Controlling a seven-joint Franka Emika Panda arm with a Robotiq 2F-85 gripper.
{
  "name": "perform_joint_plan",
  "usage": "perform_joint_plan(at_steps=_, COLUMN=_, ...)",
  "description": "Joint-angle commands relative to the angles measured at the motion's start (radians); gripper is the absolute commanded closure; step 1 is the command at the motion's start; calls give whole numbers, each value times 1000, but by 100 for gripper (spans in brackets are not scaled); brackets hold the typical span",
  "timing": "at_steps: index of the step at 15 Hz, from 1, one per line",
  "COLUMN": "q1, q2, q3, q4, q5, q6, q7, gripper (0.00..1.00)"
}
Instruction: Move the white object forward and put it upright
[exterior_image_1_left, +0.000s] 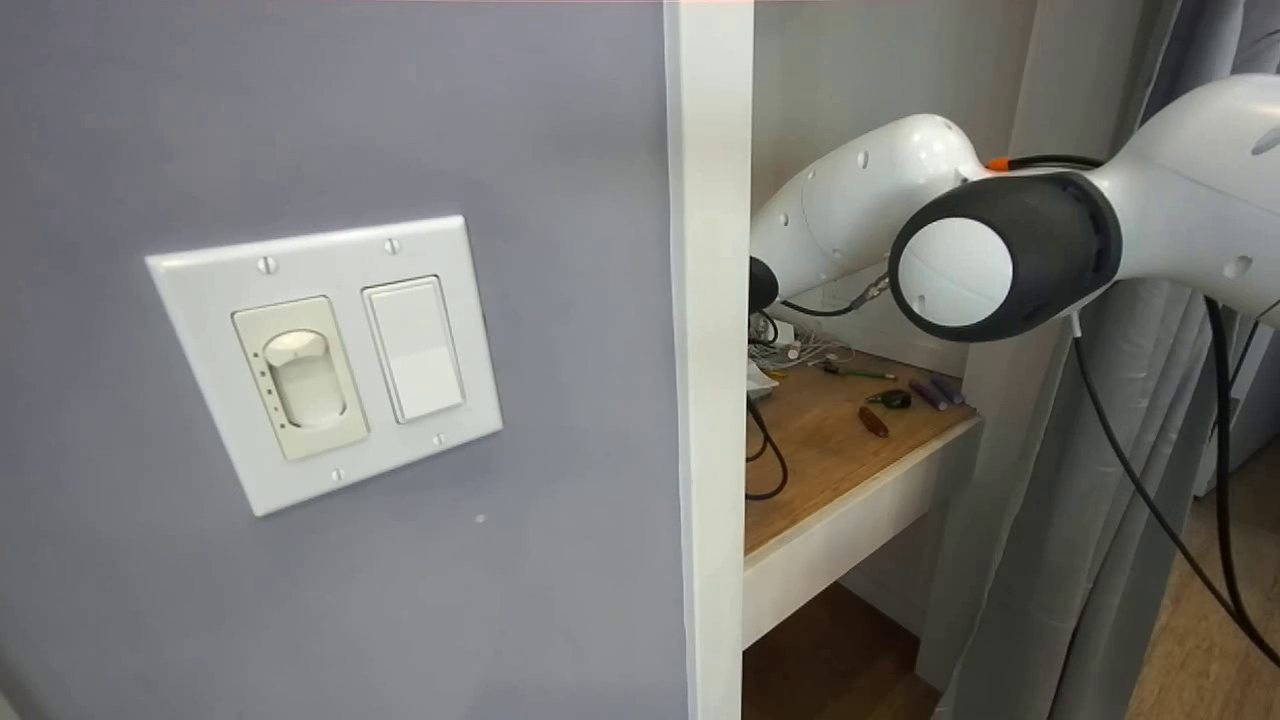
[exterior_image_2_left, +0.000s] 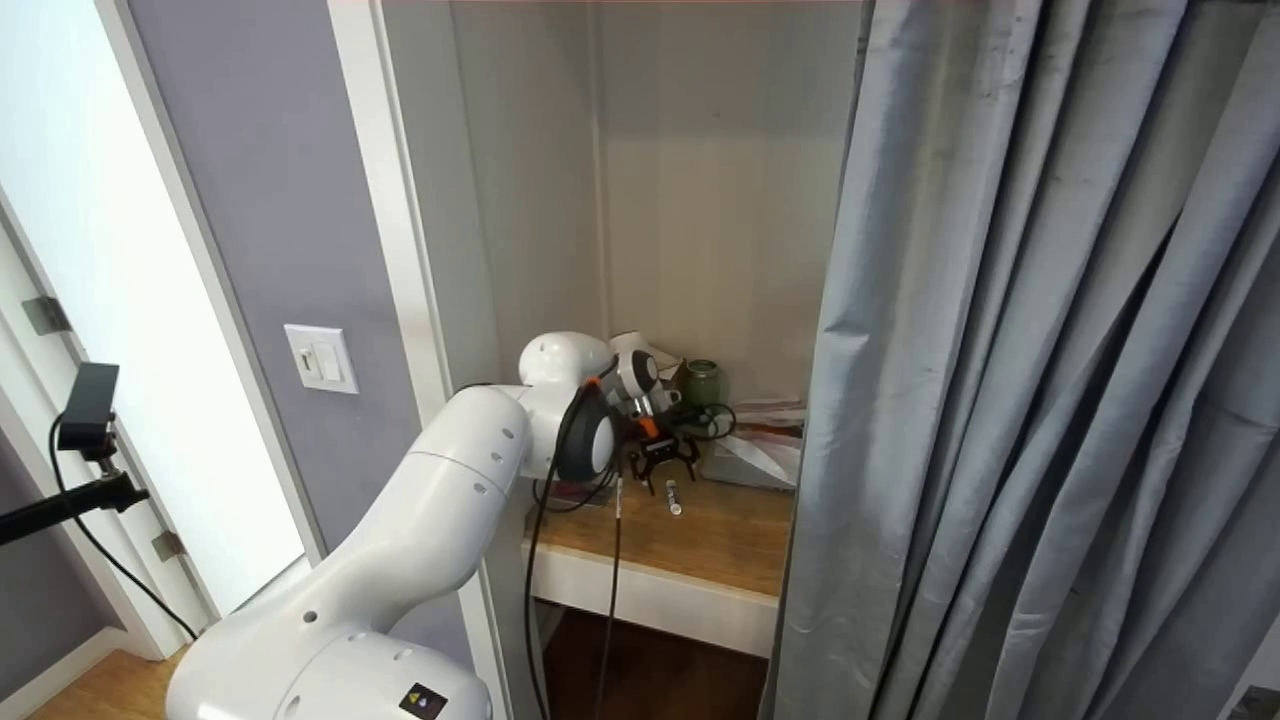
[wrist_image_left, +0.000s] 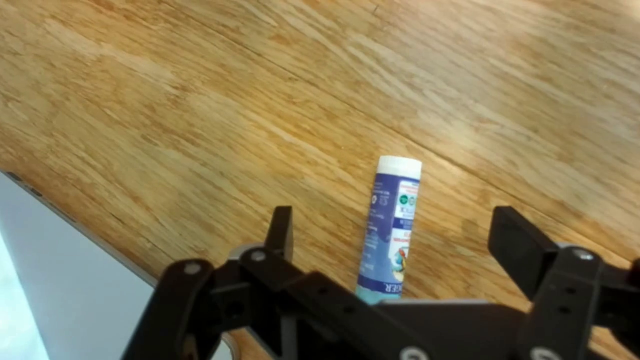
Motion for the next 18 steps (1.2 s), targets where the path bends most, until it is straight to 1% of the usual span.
perform_joint_plan(at_steps=1, q1=5, q2=99, q3=-3, q4=173, q5=15, q6=-105, q7=-21, gripper=0)
perform_joint_plan(at_steps=3, q1=2, q2=127, q3=8, q4=223, q5=23, q6=-137, q7=-38, gripper=0)
perform_joint_plan(at_steps=12, q1=-10, q2=216, q3=10, q4=357, q5=109, q6=-119, q7=-66, gripper=0)
perform_joint_plan(at_steps=13, q1=-17, q2=211, q3=20, q4=342, q5=102, q6=-105, q7=-59, gripper=8)
perform_joint_plan(at_steps=14, q1=-19, q2=217, q3=21, q4=348, q5=107, q6=-103, q7=-60, gripper=26)
perform_joint_plan(at_steps=15, q1=-21, q2=223, q3=20, q4=352, q5=107, q6=-101, q7=-59, gripper=32)
perform_joint_plan(at_steps=18, q1=-25, q2=229, q3=17, q4=359, q5=105, q6=-97, q7=-56, gripper=56)
